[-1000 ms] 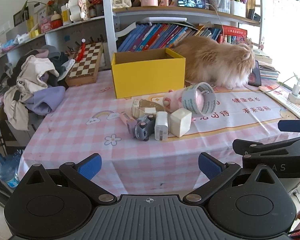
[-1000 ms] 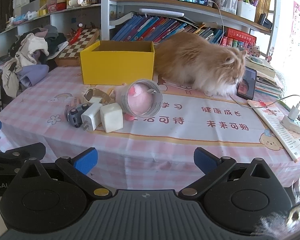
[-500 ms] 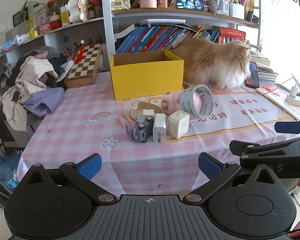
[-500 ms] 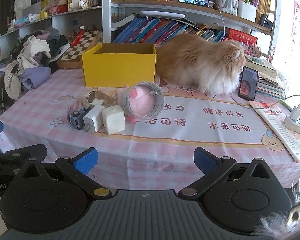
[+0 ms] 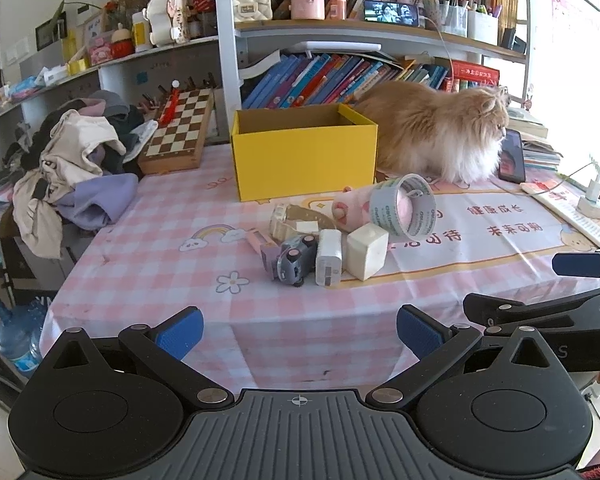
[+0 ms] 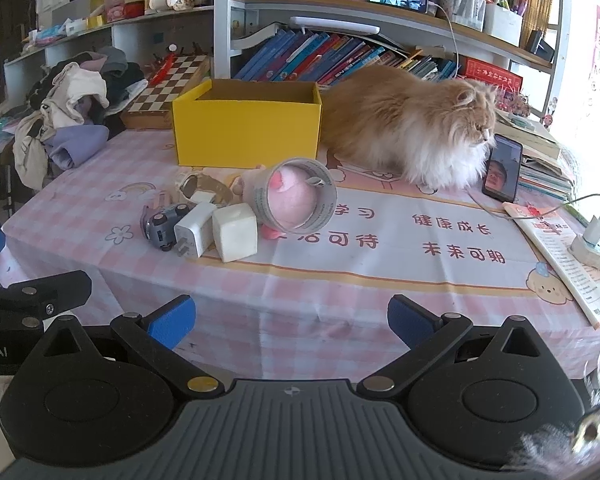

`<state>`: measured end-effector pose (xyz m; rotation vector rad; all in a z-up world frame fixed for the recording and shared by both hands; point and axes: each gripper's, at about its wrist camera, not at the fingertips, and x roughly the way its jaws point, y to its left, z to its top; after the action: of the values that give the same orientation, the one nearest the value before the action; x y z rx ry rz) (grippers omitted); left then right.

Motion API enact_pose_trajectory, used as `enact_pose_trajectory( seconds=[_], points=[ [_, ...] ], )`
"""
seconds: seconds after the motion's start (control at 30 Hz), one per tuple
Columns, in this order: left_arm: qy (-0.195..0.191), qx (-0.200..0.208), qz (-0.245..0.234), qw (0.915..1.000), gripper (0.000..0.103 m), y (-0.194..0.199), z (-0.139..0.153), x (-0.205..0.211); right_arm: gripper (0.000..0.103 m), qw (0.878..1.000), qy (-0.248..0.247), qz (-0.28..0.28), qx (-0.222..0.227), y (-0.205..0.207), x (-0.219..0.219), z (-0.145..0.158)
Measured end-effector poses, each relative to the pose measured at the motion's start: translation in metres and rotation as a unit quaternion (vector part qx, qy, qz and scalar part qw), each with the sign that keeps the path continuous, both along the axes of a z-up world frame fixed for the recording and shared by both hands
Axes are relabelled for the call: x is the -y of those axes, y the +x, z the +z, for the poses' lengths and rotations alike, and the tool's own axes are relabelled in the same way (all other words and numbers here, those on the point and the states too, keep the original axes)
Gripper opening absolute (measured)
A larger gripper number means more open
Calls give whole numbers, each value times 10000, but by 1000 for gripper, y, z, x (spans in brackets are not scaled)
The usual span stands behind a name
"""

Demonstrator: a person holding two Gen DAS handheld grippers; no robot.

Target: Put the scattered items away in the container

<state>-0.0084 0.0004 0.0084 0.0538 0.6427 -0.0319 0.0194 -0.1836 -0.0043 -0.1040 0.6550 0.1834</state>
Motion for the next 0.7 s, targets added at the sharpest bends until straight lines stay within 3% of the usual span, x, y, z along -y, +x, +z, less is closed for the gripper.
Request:
enact_pose_trajectory(
  seconds=[0.7],
  points=[
    [-15, -112, -9, 9999, 103, 2, -3, -5, 103, 10000, 35, -13, 2, 1, -2, 2]
  ],
)
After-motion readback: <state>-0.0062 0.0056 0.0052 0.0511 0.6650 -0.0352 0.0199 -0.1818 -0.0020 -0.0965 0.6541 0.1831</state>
